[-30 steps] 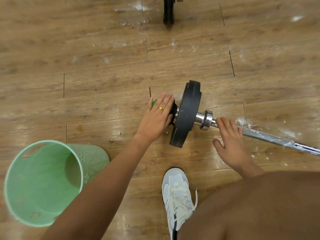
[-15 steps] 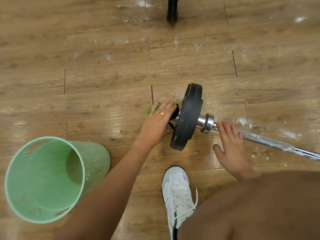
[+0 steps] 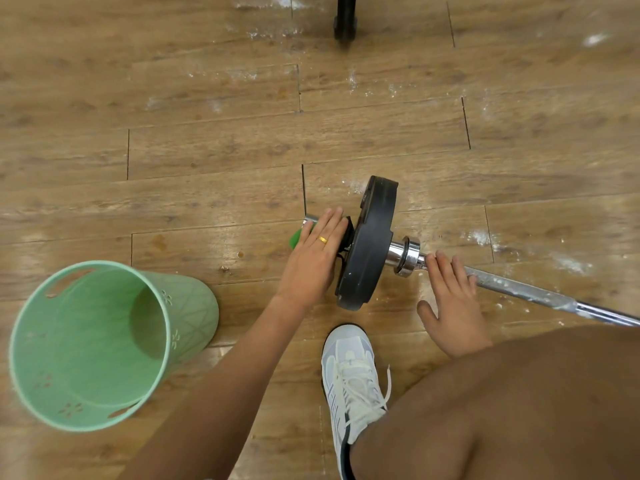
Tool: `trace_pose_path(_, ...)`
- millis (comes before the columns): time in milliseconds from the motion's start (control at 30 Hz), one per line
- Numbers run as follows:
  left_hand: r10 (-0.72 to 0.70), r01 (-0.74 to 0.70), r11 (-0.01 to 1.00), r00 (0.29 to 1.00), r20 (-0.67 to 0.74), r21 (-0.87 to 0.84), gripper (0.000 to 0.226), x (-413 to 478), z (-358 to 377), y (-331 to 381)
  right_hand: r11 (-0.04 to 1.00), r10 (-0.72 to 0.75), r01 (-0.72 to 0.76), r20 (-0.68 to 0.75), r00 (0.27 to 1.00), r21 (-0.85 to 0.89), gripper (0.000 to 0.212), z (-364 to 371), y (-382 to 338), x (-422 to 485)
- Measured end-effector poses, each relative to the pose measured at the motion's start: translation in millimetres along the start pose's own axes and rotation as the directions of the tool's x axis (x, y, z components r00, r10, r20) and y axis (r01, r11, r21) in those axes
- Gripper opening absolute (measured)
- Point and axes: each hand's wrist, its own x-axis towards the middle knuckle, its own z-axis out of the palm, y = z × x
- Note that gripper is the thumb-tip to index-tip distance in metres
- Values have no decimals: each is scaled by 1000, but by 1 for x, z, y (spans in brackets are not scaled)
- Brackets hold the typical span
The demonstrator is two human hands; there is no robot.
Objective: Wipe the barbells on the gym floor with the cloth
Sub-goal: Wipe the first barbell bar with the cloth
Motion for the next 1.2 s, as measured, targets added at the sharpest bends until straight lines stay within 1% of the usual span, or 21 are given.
trace_pose_path(67,-7,7,1000,1000,8,9,83,13,-3,5,1000,8,-9,-26,1000,-17,85,4,-3,-2)
trace_pose_path(167,19,-18,1000,998,64,-15,75,29,-7,7,998,2,-4,-25,1000,-62,83,4,-1,0)
trace_pose_path(233,37,-36,999,997,64,-11,77,36,-8,4,998,2,-2,-9,1000,-59,81,-1,2,3)
trace_pose_path(333,30,-30,1000,1000,-5,-4,81,37,-2,-3,999,4,-4,-10,1000,-35,78,-6,2,8)
trace_pose_path(433,7,-9,999,998,-69,-38,87,18,10,-2,1000,-1,0,-31,1000,-16,75,-11,2,14)
trace_pose_path(500,14,-19,998,996,-85,-61,95,10,15,-3,1000,4,-5,-40,999,-15,75,-14,3,17)
trace_pose_path(533,28,-34,997,996,-90,-64,94,14,16,-4,1000,3,-4,-44,999,-27,76,-15,3,19)
trace_pose_path(633,76,-79,996,994,-77,-33,80,47,8,-8,998,-6,2,-60,998,-68,78,-16,4,28)
trace_pose_path(700,78,-80,996,995,-59,-28,78,66,-1,-8,999,1,-5,-74,997,-53,76,-19,5,36)
trace_pose_path(767,49,-52,997,996,-68,-49,74,71,-4,-11,999,3,-6,-77,997,-41,78,-24,7,44)
trace_pose_path(900,-18,14,999,992,-123,-33,53,71,-1,-13,999,3,-4,-49,999,-32,80,-32,14,55)
trace_pose_path(967,3,-1,1000,995,-103,24,49,84,-1,-10,999,-11,8,-59,998,-49,82,-34,15,59)
trace_pose_path(1067,93,-88,989,995,-37,115,54,102,-5,-11,998,-3,-1,-61,998,-70,88,-39,14,66)
trace_pose_path(1133,172,-167,977,985,-28,133,50,106,-4,-19,998,2,-5,-60,998,-57,88,-43,15,71)
trace_pose_path(1200,218,-211,969,975,-41,132,55,102,-2,-24,999,-3,0,-55,999,-47,86,-47,16,74)
